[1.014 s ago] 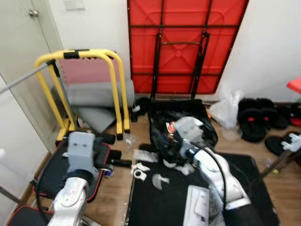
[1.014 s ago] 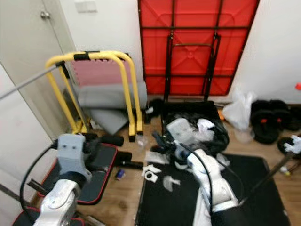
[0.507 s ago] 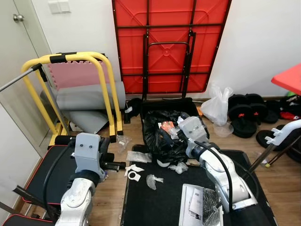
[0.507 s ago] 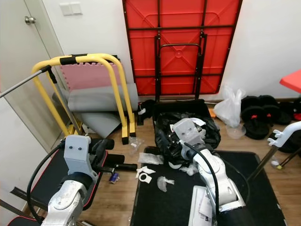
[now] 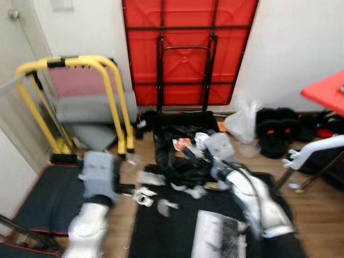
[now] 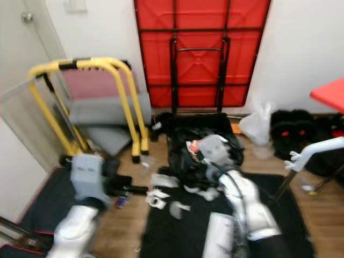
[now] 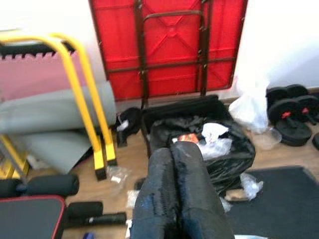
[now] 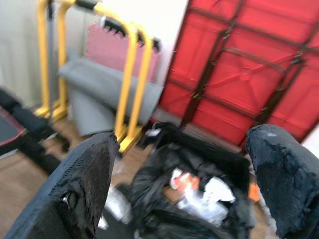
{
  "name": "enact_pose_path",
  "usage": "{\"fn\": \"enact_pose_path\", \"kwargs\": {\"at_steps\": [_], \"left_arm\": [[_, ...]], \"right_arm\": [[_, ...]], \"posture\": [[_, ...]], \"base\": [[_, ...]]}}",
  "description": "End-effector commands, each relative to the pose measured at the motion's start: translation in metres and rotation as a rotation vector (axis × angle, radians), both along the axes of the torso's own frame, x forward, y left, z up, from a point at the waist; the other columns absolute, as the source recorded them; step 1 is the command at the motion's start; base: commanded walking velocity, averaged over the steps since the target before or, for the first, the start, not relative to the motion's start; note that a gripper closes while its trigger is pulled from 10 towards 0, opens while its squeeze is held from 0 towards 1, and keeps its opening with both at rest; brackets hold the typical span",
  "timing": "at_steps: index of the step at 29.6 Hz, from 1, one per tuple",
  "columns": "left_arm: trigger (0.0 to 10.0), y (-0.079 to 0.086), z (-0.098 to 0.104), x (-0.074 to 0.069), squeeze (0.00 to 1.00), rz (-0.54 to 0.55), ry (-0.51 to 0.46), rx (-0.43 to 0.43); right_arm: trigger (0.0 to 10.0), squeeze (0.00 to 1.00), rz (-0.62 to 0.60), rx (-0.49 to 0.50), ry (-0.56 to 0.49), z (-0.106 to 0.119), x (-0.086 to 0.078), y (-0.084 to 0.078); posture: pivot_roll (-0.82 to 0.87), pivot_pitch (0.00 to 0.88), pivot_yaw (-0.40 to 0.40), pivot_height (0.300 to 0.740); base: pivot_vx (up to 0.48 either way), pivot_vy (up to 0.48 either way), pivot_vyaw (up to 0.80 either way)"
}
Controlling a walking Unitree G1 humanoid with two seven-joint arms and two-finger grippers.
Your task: Sweep floor
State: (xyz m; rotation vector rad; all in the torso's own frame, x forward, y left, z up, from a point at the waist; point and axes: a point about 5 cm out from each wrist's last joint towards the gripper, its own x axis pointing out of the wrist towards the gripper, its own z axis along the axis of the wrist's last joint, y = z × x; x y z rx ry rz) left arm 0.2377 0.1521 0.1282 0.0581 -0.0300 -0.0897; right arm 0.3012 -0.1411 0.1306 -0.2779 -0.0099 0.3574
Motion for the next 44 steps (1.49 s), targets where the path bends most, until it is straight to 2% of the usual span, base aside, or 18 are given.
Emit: {"fn": "enact_pose_path", "kwargs": {"at_steps": [1, 6, 23, 39, 40, 41, 43, 44], "left_arm": [[10.0, 0.007, -0.003, -0.001, 0.0, 0.028, 0.011, 0.005], [10.0, 0.007, -0.003, -0.001, 0.0, 0.029, 0.01, 0.004], [10.0, 0.009, -0.004, 0.002, 0.0, 0.054, 0.022, 0.015], [10.0, 0.014, -0.007, 0.002, 0.0, 0.07, 0.018, 0.048], [10.0, 0.016, -0.01, -0.002, 0.0, 0.082, 0.025, 0.057], [10.0, 0.016, -0.01, -0.002, 0.0, 0.082, 0.025, 0.057], [10.0, 0.022, -0.019, -0.017, 0.0, 0.1, 0.056, 0.081], [10.0, 0.022, -0.019, -0.017, 0.0, 0.1, 0.056, 0.081]], "right_arm": [[10.0, 0.0, 0.018, 0.003, 0.006, 0.0, 0.0, 0.006], [10.0, 0.0, 0.018, 0.005, 0.008, -0.001, 0.0, 0.006], [10.0, 0.0, 0.021, 0.015, 0.014, -0.001, 0.001, 0.006], [10.0, 0.0, 0.042, 0.063, 0.039, -0.003, 0.001, 0.006], [10.0, 0.0, 0.058, 0.065, 0.045, -0.006, -0.006, 0.003], [10.0, 0.0, 0.058, 0.065, 0.045, -0.006, -0.006, 0.003], [10.0, 0.0, 0.051, 0.091, 0.074, -0.015, -0.025, -0.011], [10.0, 0.0, 0.051, 0.091, 0.074, -0.015, -0.025, -0.011]], "posture": [[-0.13, 0.0, -0.017, 0.74], [-0.13, 0.0, -0.017, 0.74], [-0.14, 0.0, -0.019, 0.74], [-0.13, 0.0, -0.017, 0.74], [-0.13, 0.0, -0.016, 0.74], [-0.13, 0.0, -0.016, 0.74], [-0.13, 0.0, -0.017, 0.74], [-0.13, 0.0, -0.017, 0.74]], "base": [[0.0, -0.285, 0.0], [0.0, -0.283, 0.0], [0.0, 0.0, 0.0], [0.0, 0.0, 0.0], [0.0, 0.0, 0.0], [0.0, 0.0, 0.0], [0.0, 0.0, 0.0], [0.0, 0.0, 0.0]]}}
